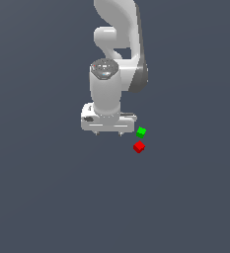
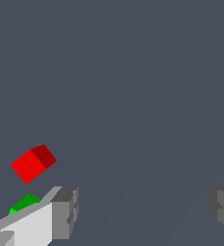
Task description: Stack the red cube on top of the green cube.
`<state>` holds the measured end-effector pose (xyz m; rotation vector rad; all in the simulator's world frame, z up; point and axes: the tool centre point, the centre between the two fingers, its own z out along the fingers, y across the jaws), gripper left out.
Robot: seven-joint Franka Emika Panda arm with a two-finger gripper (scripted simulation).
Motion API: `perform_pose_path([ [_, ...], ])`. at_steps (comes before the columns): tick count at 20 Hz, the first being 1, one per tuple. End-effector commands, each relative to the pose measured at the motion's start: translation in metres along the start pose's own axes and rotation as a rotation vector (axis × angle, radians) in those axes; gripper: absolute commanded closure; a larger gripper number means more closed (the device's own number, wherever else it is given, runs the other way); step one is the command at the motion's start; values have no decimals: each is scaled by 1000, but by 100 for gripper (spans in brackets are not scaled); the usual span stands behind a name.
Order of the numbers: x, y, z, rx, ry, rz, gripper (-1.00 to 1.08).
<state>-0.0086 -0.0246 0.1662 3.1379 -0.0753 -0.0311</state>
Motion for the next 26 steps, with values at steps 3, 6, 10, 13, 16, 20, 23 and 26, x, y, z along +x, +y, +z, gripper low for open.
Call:
perform_pose_path([
  [3, 0, -1, 1, 0, 0, -5, -92],
  [6, 1, -7, 5, 0, 1, -32, -92],
  [10, 3, -24, 15, 0, 3, -104, -92],
  [13, 4, -44, 27, 1, 6, -188, -92],
  [16, 3, -70, 43, 1, 9, -300, -92],
  [20, -4, -106, 66, 0, 14, -457, -92],
  [23, -11, -127, 79, -1, 17, -550, -92],
  [26, -18, -141, 89, -2, 19, -619, -92],
])
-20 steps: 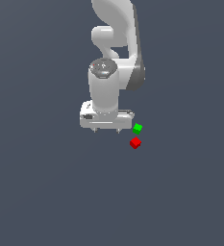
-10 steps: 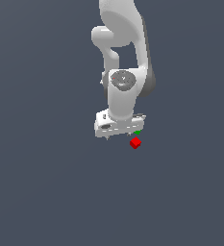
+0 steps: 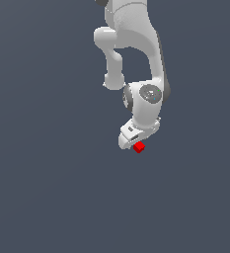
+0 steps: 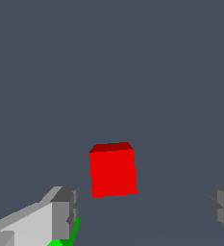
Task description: Stack the red cube on top of the green cube.
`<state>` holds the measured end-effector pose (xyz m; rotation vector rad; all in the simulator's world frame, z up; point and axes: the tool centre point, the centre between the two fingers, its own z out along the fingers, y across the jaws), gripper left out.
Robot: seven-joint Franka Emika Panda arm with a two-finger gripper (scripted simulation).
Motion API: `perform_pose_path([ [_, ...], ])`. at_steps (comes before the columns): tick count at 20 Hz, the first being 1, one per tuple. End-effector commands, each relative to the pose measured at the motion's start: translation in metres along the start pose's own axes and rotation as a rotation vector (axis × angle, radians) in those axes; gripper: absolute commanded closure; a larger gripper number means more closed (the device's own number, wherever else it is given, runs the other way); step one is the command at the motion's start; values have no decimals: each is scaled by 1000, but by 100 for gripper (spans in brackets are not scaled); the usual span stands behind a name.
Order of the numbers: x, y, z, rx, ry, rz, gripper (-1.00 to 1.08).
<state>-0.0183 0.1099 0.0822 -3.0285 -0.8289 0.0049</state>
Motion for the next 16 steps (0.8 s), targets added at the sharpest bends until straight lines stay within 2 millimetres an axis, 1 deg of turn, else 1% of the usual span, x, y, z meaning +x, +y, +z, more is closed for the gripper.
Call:
perform_pose_path([
  [1, 2, -12, 7, -1, 2, -53, -92],
  [5, 2, -20, 13, -2, 3, -91, -92],
  [12, 2, -20, 14, -2, 2, -86, -92],
  [16, 2, -20, 24, -2, 2, -86, -92],
])
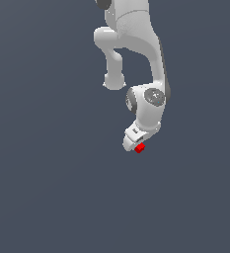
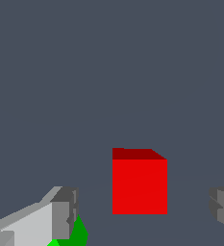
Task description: Stack the red cube on top of the green cube.
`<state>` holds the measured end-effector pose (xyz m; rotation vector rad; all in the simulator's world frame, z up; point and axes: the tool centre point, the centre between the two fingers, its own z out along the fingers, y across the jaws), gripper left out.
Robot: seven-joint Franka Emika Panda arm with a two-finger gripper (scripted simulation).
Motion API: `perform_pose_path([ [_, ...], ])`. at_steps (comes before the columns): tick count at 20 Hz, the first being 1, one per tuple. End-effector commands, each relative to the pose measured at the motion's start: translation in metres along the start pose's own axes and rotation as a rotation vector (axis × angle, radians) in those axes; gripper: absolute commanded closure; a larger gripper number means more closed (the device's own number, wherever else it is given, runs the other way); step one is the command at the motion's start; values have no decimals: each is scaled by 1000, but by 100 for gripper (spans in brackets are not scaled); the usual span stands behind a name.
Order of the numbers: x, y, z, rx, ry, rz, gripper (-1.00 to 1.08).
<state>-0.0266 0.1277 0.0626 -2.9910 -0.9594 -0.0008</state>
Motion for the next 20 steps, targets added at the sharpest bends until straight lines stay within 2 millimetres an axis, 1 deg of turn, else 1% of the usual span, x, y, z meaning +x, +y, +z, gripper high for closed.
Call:
perform_pose_path([
  [1, -1, 0, 9, 0, -1, 0, -92],
  [5, -1, 0, 29, 0, -1, 0, -92],
  [7, -1, 0, 36, 0, -1, 1, -92],
  [12, -1, 1, 43, 0, -1, 2, -92],
  [13, -1, 1, 43, 0, -1, 2, 108],
  [20, -1, 1, 43, 0, -1, 2, 108],
])
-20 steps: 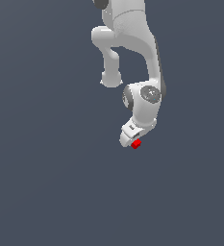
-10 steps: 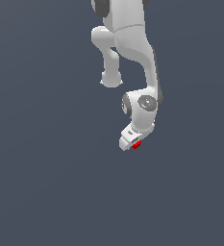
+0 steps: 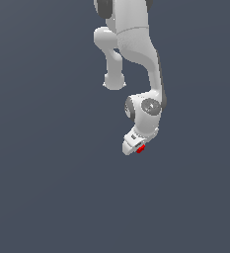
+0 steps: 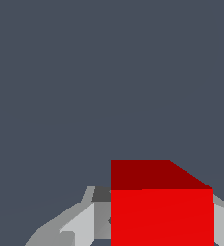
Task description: Stack the red cube on top of the green cube.
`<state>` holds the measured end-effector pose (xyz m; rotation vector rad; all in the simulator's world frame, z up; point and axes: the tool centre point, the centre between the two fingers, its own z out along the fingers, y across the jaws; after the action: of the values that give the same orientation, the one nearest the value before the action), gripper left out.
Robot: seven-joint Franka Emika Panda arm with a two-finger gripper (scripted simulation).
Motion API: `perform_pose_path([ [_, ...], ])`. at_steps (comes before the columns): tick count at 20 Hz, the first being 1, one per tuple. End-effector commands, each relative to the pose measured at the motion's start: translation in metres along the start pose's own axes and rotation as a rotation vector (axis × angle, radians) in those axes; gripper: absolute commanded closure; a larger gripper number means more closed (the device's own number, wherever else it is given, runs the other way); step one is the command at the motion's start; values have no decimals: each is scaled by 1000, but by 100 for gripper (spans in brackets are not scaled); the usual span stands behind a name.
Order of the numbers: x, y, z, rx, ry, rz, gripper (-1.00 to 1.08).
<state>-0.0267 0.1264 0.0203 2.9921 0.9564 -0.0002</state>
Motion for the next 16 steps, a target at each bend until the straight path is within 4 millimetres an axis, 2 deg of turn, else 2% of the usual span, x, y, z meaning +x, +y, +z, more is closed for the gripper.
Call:
perform_pose_path([
  [1, 0, 0, 0, 0, 0, 0, 108],
  [5, 0, 0, -1, 0, 0, 0, 108],
  [9, 0, 0, -11, 0, 0, 0, 108],
  [16, -1, -1, -51, 0, 0, -1, 108],
])
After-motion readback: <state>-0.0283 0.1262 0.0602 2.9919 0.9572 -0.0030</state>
